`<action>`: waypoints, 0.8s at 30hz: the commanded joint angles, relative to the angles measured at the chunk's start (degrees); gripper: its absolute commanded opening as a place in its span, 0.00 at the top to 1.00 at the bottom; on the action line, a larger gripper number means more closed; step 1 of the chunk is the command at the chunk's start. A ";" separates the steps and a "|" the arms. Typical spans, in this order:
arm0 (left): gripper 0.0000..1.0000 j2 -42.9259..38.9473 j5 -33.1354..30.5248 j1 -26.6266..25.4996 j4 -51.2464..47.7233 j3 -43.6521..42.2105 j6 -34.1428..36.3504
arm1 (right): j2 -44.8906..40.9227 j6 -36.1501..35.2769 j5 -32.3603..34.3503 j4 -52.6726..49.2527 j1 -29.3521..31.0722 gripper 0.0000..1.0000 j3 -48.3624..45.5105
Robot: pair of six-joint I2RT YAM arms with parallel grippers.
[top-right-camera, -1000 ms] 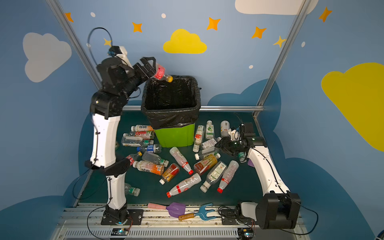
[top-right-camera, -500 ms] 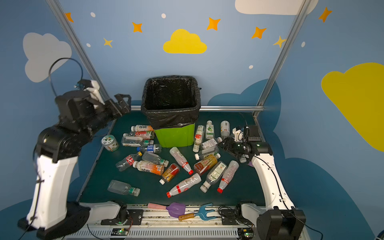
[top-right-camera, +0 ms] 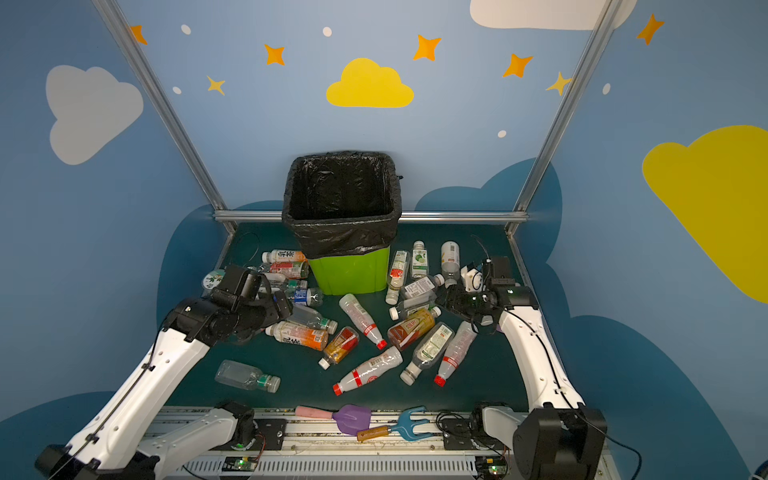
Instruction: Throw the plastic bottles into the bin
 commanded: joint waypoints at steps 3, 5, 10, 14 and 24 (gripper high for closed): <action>0.02 2.69 3.86 -6.24 10.23 -5.88 -6.55 | 0.85 0.33 5.03 -3.44 0.12 0.42 -2.72; 0.01 4.32 2.03 -9.04 12.25 -6.53 -7.04 | 1.21 0.84 6.08 -4.46 0.11 0.41 -3.59; 0.00 7.92 0.45 -12.86 18.82 -6.82 -7.14 | 0.14 4.61 10.68 -4.16 -0.01 0.40 -8.81; 0.00 9.97 2.69 -13.24 23.65 -6.74 -5.49 | -0.30 6.45 13.16 -3.42 -0.58 0.40 -11.11; 0.00 11.11 3.88 -11.99 23.87 -5.46 0.10 | 0.32 9.95 17.32 -2.85 -2.65 0.35 -13.77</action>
